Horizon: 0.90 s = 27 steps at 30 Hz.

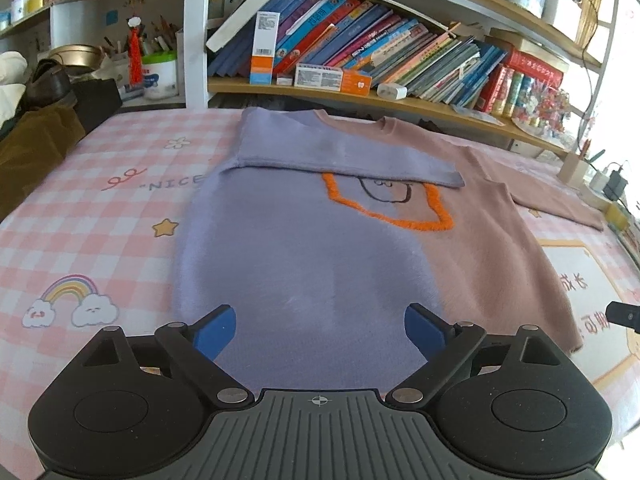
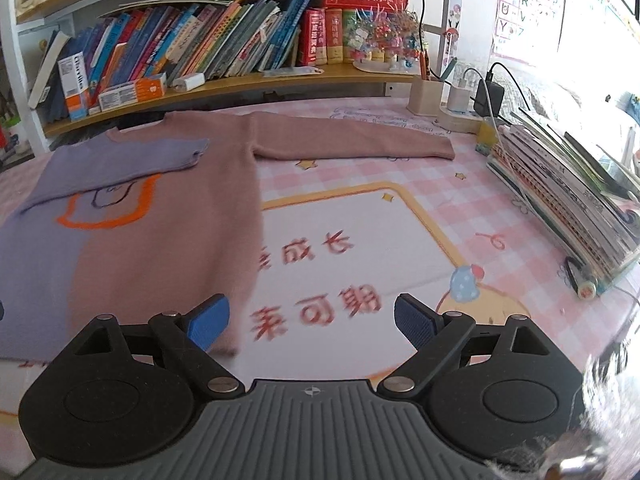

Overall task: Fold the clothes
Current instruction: 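Open both grippers and withdraw them from the sweater, then move the right gripper to the pink sleeve cuff and grasp it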

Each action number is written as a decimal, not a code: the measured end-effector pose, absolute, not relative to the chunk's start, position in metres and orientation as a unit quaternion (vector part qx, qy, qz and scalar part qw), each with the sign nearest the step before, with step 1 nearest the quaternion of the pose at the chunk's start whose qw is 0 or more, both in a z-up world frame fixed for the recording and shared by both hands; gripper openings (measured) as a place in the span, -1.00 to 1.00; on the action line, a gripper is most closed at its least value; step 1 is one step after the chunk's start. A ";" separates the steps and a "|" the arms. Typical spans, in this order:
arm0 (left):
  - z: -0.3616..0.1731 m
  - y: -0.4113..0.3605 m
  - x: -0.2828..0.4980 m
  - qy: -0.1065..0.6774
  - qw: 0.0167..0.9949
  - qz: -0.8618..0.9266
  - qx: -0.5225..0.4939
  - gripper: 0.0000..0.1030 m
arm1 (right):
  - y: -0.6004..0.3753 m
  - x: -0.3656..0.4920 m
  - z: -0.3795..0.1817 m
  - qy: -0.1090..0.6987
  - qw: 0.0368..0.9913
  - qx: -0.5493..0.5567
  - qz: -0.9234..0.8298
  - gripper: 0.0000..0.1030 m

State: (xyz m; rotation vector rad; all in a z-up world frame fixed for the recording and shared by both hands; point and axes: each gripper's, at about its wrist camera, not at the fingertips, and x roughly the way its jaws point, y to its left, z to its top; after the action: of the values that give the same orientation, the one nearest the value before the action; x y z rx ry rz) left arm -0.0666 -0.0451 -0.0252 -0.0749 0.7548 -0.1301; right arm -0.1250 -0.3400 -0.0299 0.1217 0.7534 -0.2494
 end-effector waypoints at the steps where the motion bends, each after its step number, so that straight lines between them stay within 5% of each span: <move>1: -0.024 -0.052 -0.064 0.369 0.927 -0.055 -0.038 0.82 | -0.348 -0.120 -0.031 0.366 0.921 0.061 -0.117 0.74; 14: -0.022 -0.164 -0.070 0.387 0.922 0.015 -0.009 0.82 | -0.488 -0.038 -0.040 0.374 0.921 0.091 -0.067 0.74; 27: -0.020 -0.174 -0.102 0.414 0.903 0.114 -0.021 0.82 | -0.579 0.051 -0.064 0.404 0.903 0.139 -0.047 0.66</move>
State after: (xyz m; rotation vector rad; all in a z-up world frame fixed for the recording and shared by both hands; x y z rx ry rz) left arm -0.1021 -0.1744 -0.0203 -0.0434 0.8566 0.2362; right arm 0.0509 -0.5790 -0.0640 0.2864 0.8359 -0.0982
